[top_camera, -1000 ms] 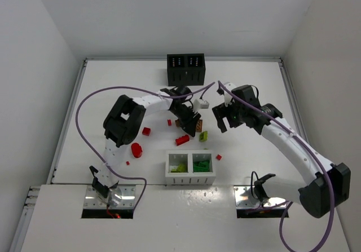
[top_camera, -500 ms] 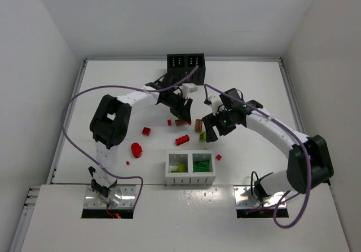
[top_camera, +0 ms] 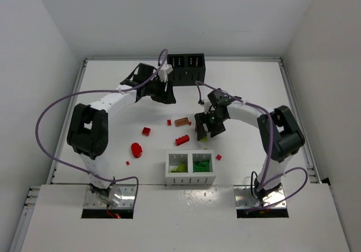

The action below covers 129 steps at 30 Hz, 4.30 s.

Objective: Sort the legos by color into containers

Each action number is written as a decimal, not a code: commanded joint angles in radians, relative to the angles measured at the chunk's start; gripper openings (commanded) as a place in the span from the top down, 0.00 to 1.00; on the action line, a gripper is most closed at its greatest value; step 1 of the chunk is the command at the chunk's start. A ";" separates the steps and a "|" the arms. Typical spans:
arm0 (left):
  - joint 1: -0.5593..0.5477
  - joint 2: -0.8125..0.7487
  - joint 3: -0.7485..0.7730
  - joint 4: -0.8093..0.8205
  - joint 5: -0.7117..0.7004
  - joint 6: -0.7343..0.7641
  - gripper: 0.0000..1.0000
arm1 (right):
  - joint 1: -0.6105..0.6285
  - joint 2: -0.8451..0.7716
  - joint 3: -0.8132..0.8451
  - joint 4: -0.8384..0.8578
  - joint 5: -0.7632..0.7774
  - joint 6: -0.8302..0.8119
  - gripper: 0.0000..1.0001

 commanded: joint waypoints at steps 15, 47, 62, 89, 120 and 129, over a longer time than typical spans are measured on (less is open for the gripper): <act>0.076 -0.165 -0.132 -0.002 -0.056 0.052 0.40 | -0.005 -0.104 0.123 0.060 0.006 -0.122 1.00; 0.096 -0.294 -0.261 -0.067 -0.069 0.144 0.26 | 0.382 -0.185 0.271 -0.176 -0.283 -0.605 1.00; 0.096 -0.314 -0.303 -0.087 -0.059 0.176 0.26 | 0.489 -0.204 0.241 -0.267 -0.217 -0.771 0.48; 0.138 -0.004 0.213 -0.393 -0.106 0.335 0.17 | -0.161 -0.256 0.079 -0.041 -0.079 -0.556 0.55; 0.162 0.278 0.402 -0.717 -0.093 0.474 0.20 | -0.097 0.028 0.191 -0.377 -0.229 -0.952 0.55; 0.171 0.287 0.402 -0.726 -0.112 0.474 0.20 | 0.001 0.028 0.088 -0.196 -0.091 -0.808 0.53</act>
